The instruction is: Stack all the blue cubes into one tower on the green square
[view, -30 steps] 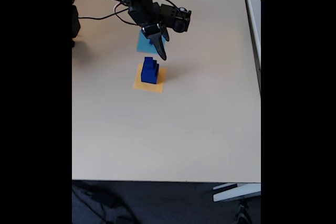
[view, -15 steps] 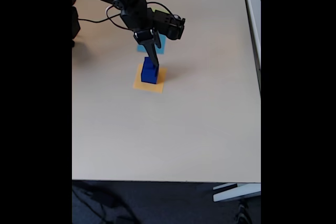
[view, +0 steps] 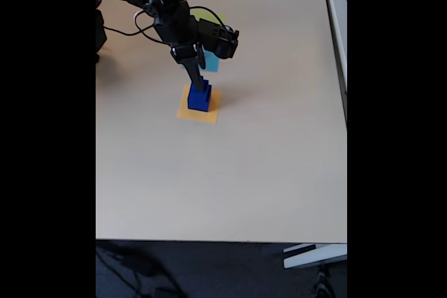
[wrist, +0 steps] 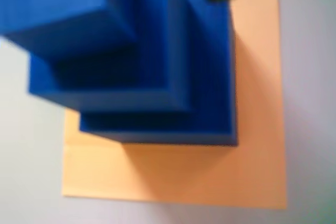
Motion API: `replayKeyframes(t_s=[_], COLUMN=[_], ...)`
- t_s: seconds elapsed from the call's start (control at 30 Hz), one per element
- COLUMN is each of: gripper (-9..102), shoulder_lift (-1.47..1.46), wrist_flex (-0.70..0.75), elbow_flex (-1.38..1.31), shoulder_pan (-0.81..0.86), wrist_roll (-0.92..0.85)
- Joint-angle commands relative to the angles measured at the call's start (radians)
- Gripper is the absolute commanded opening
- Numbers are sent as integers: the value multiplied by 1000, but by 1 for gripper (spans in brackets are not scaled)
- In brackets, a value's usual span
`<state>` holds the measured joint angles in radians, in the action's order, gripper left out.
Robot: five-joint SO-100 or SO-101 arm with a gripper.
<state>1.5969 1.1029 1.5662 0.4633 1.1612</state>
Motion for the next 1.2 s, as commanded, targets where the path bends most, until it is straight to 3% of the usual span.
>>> replayKeyframes(t_s=[0.0,1.17], gripper=[32,28], shoulder_lift=[74,-26], wrist_flex=[2,14], elbow_flex=[-6,2], shoulder_pan=[23,46], wrist_roll=[-26,-66])
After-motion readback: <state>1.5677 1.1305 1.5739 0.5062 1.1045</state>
